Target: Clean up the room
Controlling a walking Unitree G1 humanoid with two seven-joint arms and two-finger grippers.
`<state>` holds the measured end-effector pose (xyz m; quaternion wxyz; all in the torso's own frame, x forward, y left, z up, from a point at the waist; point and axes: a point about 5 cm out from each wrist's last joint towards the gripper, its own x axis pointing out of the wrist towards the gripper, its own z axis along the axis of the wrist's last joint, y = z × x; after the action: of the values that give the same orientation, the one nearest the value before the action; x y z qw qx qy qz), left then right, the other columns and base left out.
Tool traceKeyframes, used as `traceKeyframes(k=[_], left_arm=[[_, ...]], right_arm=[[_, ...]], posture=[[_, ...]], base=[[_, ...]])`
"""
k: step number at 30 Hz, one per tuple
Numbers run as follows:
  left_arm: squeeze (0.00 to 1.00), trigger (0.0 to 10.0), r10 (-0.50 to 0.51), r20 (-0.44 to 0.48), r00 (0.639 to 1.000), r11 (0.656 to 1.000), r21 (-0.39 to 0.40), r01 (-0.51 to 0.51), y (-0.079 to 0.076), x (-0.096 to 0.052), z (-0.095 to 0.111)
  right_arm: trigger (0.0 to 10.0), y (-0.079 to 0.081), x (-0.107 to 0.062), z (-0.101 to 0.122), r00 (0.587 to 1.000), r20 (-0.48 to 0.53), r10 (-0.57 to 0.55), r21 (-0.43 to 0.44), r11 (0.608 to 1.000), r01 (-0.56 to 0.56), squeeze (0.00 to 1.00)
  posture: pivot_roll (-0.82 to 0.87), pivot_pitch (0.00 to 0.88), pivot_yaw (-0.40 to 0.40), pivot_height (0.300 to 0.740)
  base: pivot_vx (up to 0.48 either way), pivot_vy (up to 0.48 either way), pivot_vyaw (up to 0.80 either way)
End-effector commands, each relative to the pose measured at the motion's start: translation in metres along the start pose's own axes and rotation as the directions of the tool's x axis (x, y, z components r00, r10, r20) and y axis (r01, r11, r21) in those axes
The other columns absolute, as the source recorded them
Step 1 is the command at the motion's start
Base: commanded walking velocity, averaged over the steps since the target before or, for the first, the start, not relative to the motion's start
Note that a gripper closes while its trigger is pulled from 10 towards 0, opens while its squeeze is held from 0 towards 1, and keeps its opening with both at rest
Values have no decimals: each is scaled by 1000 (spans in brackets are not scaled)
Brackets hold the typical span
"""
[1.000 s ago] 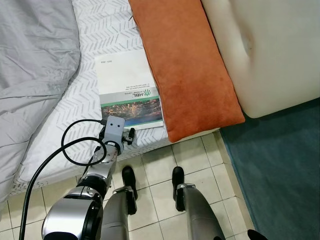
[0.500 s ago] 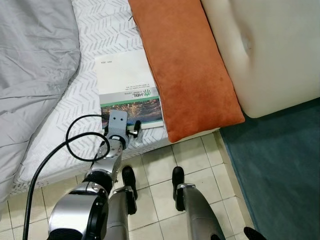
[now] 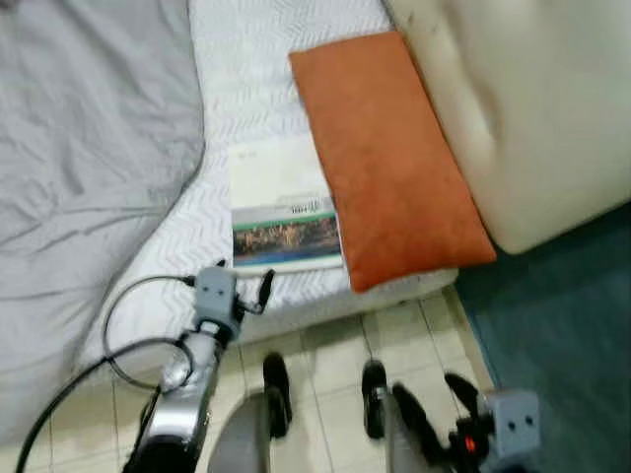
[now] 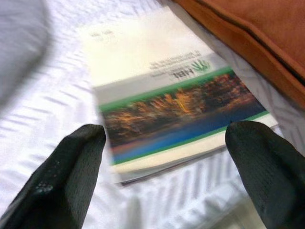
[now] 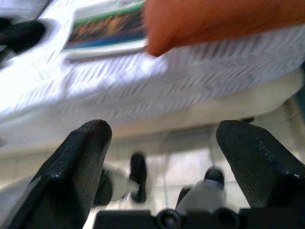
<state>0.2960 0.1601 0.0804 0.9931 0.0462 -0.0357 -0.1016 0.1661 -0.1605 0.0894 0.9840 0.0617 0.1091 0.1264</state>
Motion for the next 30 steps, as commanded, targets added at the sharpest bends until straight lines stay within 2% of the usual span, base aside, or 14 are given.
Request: traceKeyframes(k=[1, 2, 4, 6, 8, 10, 11, 12, 14, 15, 18, 21, 23, 30], left_arm=[[0, 10000, 37, -27, 999, 999, 30, -36, 8, -13, -2], [0, 10000, 56, -25, 998, 998, 40, -55, 13, -16, -1], [0, 10000, 56, -25, 998, 998, 40, -55, 13, -16, -1], [0, 10000, 90, -4, 996, 994, 58, -90, 19, -20, 5], [0, 10000, 99, 6, 995, 993, 64, -99, 20, -21, 8], [0, 10000, 92, 37, 995, 995, 39, -94, 9, -24, 13], [0, 10000, 92, 37, 995, 995, 39, -94, 9, -24, 13], [0, 10000, 96, 28, 995, 995, 35, -97, 0, -26, 12], [0, 10000, 96, 28, 995, 995, 35, -97, 0, -26, 12], [0, 10000, 97, -11, 995, 995, -5, -97, -13, -23, 5], [0, 10000, 89, -55, 995, 994, -62, -92, -18, -17, -4], [0, 10000, 81, -69, 994, 994, -67, -86, -19, -15, -6], [0, 10000, 89, -130, 988, 995, -42, -96, -12, -16, -18], [0, 10000, 106, -207, 973, 993, -26, -114, 0, -22, -33]], right_arm=[[10000, -8, 5, -6, 1000, -11, -21, 18, 1000, 21, 0], [10000, -13, 12, -7, 1000, -4, -29, 12, 1000, 29, 0], [10000, -13, 12, -7, 1000, -4, -29, 12, 1000, 29, 0], [10000, -27, 27, -6, 998, 24, -66, -3, 998, 66, 0], [10000, -33, 34, -6, 995, 38, -88, -8, 996, 89, 0], [10000, -48, 47, -5, 984, 84, -157, -10, 987, 159, 0], [10000, -48, 47, -5, 984, 84, -157, -10, 987, 159, 0], [10000, -52, 55, -5, 978, 99, -182, -4, 983, 183, 0], [10000, -52, 55, -5, 978, 99, -182, -4, 983, 183, 0], [10000, -56, 68, -3, 974, 117, -192, -2, 981, 194, 0], [10000, -58, 79, 2, 974, 132, -184, -5, 982, 186, 0], [10000, -58, 82, 4, 973, 138, -183, -5, 983, 186, 0], [10000, -61, 85, 9, 972, 149, -183, -12, 982, 186, 0], [10000, -65, 82, 8, 969, 159, -189, -30, 980, 196, 0]], posture=[[-110, 194, 48, 740], [-85, 123, 50, 740], [-85, 123, 50, 740], [-55, 38, 55, 740], [-50, 24, 53, 740], [-46, 0, 51, 740], [-46, 0, 51, 740], [-50, 0, 49, 740], [-50, 0, 49, 740], [-63, 0, 51, 740], [-70, 0, 52, 740], [-71, 0, 52, 740], [-85, 0, 47, 740], [-99, 0, 54, 740]], base=[[0, 0, 0], [0, 0, 0], [0, 0, 0], [0, 0, 0], [0, 0, 0], [0, 0, 0], [0, 0, 0], [0, 0, 0], [0, 0, 0], [0, 0, 0], [0, 251, 0], [0, 480, 0], [0, 480, 0], [0, 480, 0]])
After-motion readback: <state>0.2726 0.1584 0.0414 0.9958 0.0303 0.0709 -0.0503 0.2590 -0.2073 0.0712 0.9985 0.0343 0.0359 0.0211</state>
